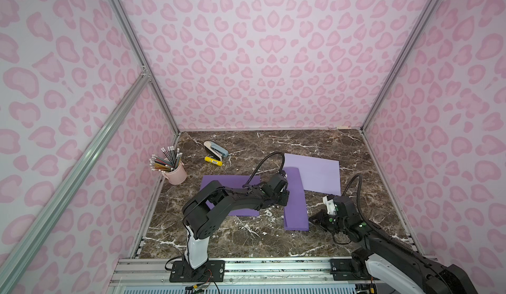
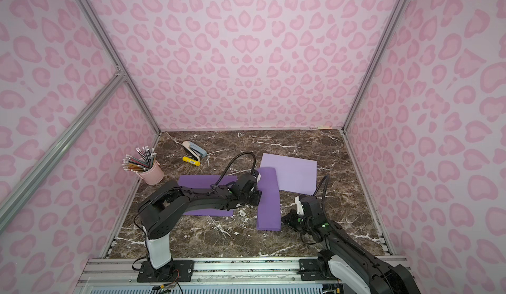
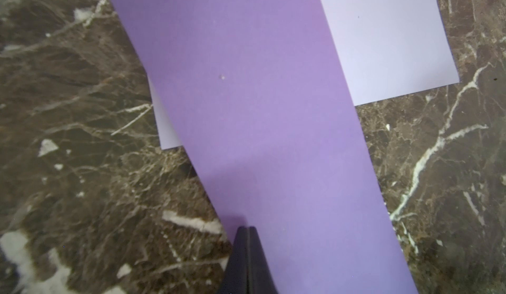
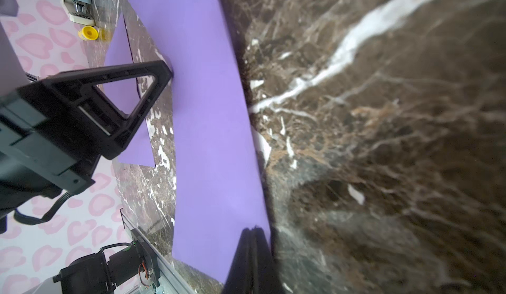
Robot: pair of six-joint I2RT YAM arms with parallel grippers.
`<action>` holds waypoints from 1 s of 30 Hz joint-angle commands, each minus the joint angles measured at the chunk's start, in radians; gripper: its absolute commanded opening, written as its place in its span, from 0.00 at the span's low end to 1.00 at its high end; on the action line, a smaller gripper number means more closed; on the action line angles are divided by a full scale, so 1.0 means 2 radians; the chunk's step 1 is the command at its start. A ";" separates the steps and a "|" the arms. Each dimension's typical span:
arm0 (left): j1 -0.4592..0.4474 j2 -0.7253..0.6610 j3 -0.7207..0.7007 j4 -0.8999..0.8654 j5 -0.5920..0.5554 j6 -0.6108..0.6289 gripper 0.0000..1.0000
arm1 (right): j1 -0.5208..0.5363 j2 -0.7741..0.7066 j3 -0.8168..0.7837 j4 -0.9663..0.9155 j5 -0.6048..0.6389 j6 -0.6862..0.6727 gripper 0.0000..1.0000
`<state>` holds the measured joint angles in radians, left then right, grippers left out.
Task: Fold the rectangular paper in half along the long edge
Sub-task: Fold the paper at the center of the board.
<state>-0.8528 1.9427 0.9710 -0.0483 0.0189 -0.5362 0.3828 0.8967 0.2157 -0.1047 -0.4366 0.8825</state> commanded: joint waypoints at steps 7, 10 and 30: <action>0.000 0.006 -0.003 -0.050 -0.003 -0.004 0.04 | 0.021 0.055 0.010 0.007 -0.017 -0.014 0.00; 0.000 0.008 -0.001 -0.051 -0.003 -0.004 0.04 | 0.020 0.066 0.002 -0.011 -0.016 -0.020 0.00; 0.000 0.007 -0.013 -0.041 -0.003 -0.006 0.04 | 0.014 -0.020 0.026 -0.116 -0.023 -0.057 0.00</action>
<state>-0.8528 1.9442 0.9573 -0.0158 0.0189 -0.5434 0.4118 0.8562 0.2150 -0.2955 -0.5022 0.7959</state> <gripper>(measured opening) 0.050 0.058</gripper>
